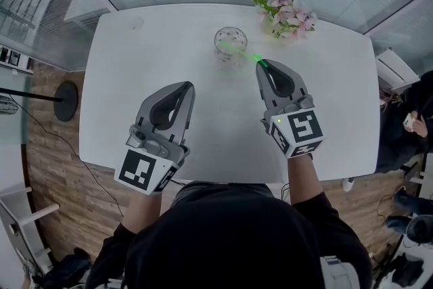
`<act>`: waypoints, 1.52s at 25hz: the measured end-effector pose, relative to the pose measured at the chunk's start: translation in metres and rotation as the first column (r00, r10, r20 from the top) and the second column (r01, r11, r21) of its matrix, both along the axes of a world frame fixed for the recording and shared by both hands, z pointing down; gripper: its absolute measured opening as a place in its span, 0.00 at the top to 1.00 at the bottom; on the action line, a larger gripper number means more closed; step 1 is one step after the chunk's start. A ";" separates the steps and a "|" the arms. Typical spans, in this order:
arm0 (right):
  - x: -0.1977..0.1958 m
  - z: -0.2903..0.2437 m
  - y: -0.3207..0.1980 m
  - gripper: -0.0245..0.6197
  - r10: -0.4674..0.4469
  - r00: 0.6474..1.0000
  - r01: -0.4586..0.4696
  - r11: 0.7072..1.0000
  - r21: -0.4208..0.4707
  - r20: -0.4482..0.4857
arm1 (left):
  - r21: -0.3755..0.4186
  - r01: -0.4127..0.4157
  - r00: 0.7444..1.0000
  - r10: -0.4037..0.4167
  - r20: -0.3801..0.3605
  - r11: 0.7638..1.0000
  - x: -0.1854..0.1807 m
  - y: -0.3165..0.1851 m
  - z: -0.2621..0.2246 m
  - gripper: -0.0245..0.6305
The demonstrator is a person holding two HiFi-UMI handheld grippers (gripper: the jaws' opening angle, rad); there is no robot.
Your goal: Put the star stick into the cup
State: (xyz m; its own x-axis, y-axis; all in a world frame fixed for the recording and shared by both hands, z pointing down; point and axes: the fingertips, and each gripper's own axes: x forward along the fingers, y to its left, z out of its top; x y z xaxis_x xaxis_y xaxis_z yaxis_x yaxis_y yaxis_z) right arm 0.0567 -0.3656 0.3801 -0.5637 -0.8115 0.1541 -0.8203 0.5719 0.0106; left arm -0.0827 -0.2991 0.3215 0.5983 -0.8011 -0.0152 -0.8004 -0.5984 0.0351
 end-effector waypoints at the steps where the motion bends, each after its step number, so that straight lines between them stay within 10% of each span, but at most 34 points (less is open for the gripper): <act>1: -0.001 0.002 0.000 0.93 0.000 1.000 0.000 1.000 -0.003 -0.001 | -0.004 0.003 1.000 -0.003 0.003 1.000 -0.001 0.000 0.002 0.94; 38: 0.024 0.015 -0.018 0.91 0.068 0.997 -0.069 0.996 -0.056 -0.021 | -0.020 0.008 1.000 -0.008 0.004 1.000 -0.007 0.000 0.005 0.94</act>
